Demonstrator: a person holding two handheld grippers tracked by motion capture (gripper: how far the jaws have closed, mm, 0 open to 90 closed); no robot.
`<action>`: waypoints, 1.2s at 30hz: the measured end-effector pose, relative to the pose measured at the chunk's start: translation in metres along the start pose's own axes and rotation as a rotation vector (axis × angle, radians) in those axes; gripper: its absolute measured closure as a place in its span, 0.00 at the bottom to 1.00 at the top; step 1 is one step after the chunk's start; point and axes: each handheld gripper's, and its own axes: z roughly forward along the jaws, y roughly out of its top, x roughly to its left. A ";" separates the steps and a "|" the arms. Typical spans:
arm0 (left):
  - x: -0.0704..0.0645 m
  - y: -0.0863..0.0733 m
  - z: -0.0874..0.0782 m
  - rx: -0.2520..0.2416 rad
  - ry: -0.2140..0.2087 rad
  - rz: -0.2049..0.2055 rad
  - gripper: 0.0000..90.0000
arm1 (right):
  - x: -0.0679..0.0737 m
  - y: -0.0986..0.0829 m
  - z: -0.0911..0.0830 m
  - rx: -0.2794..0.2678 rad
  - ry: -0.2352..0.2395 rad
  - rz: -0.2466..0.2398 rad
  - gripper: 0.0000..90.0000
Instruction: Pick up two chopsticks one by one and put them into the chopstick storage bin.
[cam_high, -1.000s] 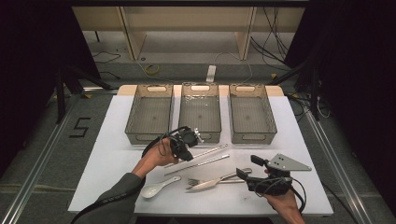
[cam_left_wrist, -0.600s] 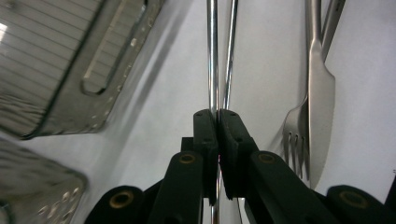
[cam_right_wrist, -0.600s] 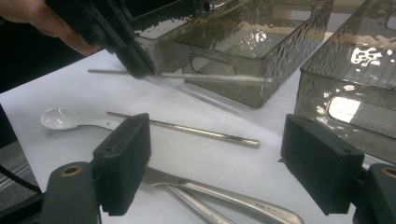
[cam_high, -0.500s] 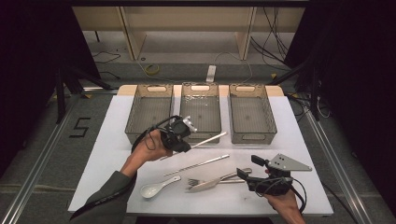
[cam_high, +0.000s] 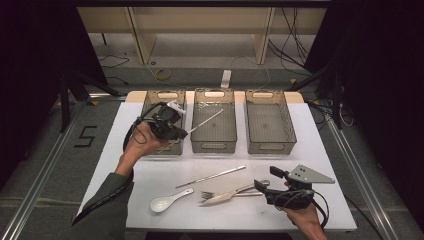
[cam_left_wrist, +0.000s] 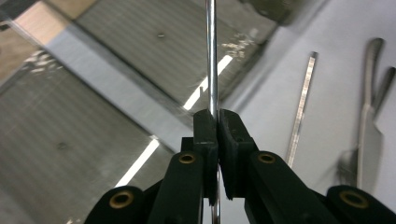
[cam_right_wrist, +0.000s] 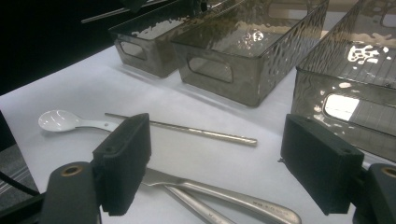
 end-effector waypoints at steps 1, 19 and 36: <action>0.003 0.000 0.000 -0.009 0.007 -0.017 0.95 | 0.000 0.000 0.000 0.000 0.000 0.000 0.28; 0.074 -0.012 -0.006 -0.098 0.107 -0.245 0.95 | 0.001 0.000 0.000 -0.001 0.007 0.000 0.28; 0.107 -0.032 0.008 -0.087 0.136 -0.367 0.95 | 0.001 0.000 0.001 0.002 0.010 0.005 0.28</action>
